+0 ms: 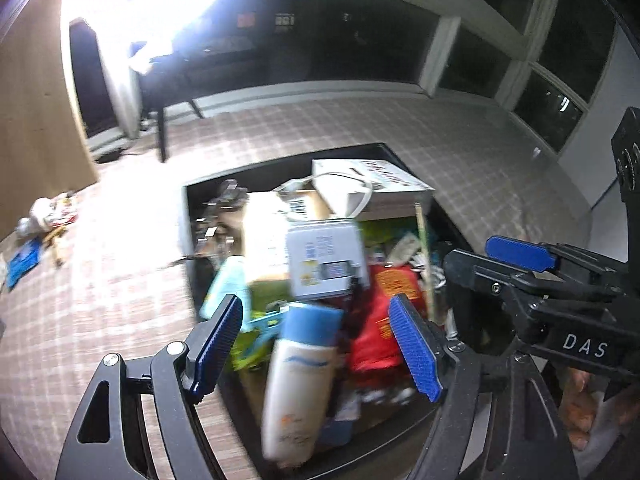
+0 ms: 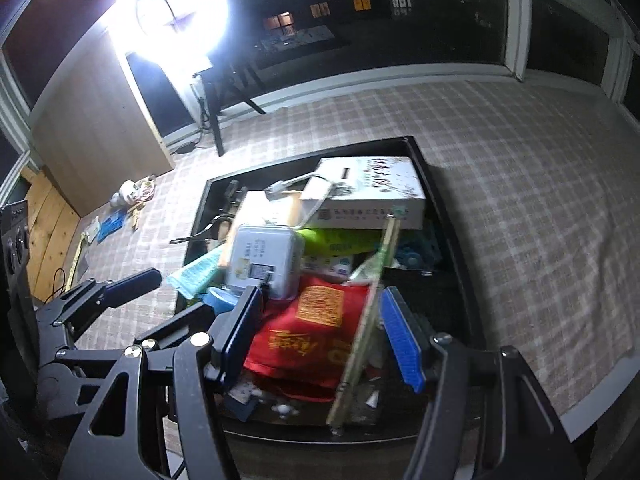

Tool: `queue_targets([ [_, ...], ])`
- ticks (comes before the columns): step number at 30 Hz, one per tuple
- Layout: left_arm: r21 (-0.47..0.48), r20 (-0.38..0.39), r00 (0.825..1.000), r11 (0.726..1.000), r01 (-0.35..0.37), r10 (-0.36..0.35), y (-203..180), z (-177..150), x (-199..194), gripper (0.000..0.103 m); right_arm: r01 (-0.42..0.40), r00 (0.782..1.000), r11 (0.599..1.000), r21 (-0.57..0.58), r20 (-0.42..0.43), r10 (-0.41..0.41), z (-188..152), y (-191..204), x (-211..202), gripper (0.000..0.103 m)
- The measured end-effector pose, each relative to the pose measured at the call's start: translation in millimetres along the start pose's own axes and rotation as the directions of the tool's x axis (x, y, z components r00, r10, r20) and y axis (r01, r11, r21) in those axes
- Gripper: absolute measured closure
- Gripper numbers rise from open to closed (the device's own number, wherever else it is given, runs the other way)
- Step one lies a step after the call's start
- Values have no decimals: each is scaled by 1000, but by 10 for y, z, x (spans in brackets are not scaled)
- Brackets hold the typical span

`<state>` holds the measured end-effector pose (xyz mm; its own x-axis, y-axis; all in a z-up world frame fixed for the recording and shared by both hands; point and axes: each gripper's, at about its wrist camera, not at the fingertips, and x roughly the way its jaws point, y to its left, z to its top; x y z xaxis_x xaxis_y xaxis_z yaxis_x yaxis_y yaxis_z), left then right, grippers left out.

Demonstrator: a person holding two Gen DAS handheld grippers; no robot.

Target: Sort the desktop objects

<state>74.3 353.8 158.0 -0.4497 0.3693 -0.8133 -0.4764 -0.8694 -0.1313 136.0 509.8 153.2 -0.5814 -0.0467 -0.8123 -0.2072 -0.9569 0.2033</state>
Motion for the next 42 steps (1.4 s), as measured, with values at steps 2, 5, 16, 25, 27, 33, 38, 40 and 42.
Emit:
queue_targets([
  [2,-6,7,1000,1000,-18,18,113,-35,-59,28,10,1000,1000,-20,9,-10,-14,147,5,42],
  [5,-21,19,999,999,-47,48,326,-92,-168,27,21,1000,999,-50,24,-20,-43,379,12,42],
  [16,-90,16,988,984,-151,153,1272,-434,-549,26,10,999,994,-113,48,-5,-183,1367,99,42],
  [25,-186,-7,979,962,-201,203,2077,-728,-858,26,-24,998,984,-177,58,34,-322,2250,204,42],
  [27,-198,-4,979,959,-202,206,2199,-771,-921,26,-36,997,982,-183,55,46,-337,2387,230,42],
  [33,-233,2,972,945,-228,235,2570,-892,-1070,26,-56,997,978,-202,43,66,-375,2763,340,42],
  [38,-265,-3,969,934,-239,247,2814,-969,-1118,25,-62,997,976,-211,38,71,-386,2959,415,42],
  [40,-270,-5,969,932,-240,248,2880,-989,-1124,25,-66,997,975,-211,36,75,-390,3032,439,42],
  [42,-276,-7,968,930,-244,252,2950,-1012,-1128,23,-69,996,975,-210,34,77,-392,3085,467,42],
])
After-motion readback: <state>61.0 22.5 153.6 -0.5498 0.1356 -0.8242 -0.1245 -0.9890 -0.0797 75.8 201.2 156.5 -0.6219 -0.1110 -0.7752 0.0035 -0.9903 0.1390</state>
